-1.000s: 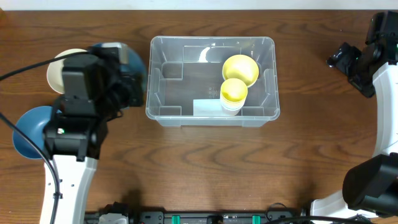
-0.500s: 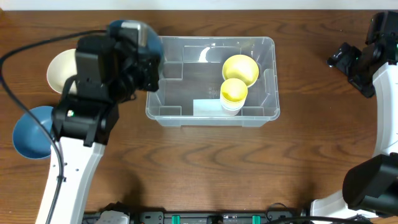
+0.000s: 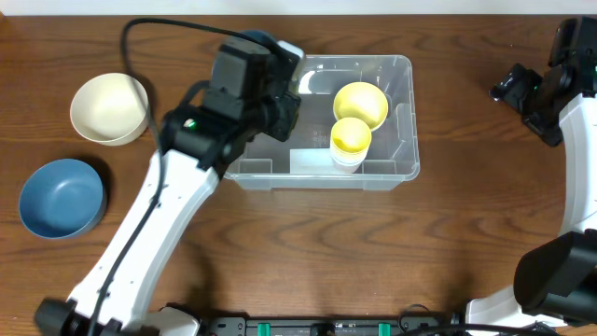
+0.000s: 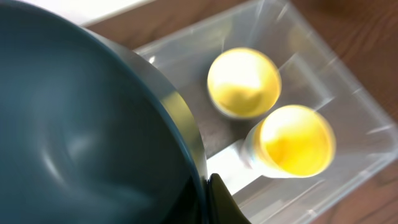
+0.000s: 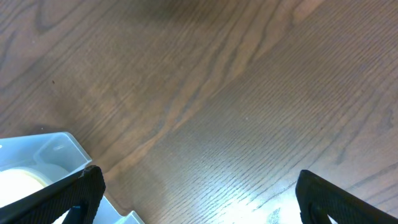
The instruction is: Pack container
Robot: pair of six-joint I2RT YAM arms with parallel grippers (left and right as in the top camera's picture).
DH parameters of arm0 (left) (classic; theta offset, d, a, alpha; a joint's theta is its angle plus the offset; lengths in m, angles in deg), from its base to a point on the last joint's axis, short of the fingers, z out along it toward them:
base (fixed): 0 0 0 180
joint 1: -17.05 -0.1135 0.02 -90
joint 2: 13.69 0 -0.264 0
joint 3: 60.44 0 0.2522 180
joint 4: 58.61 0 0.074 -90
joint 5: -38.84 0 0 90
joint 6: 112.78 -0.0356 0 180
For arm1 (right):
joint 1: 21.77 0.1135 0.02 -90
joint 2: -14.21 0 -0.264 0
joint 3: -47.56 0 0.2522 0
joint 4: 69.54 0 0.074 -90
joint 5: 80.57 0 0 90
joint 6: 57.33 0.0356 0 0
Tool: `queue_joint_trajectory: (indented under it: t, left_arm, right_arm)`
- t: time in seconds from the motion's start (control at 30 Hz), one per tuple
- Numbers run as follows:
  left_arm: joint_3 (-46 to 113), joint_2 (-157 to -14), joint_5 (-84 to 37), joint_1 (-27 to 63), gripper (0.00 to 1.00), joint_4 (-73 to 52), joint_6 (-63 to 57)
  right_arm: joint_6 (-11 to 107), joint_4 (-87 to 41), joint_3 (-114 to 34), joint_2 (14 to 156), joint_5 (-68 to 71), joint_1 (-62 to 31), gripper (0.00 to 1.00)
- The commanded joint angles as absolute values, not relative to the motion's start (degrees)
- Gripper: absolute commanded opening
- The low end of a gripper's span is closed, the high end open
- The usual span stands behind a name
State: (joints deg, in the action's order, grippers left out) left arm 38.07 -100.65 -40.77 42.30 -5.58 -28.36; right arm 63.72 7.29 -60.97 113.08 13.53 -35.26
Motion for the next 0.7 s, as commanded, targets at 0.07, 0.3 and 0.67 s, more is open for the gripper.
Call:
queue_joint_trajectory:
  t: [0.07,0.3,0.67]
  left_arm:
    - [39.21,-104.65,-42.87,43.57,0.06,-5.49,-30.70]
    - [39.21,-109.02,-42.89,46.10,0.06,-5.54,-30.72]
    - [39.16,-117.10,-43.32,46.96,0.06,-6.13,-30.68]
  right_arm:
    - [64.57,7.27,-61.01,113.37,13.93,-35.42,0.99]
    - [64.57,7.27,-61.01,113.37,13.93,-35.42,0.99]
    - [64.57,7.27,-61.01,113.37,13.93,-35.42,0.99]
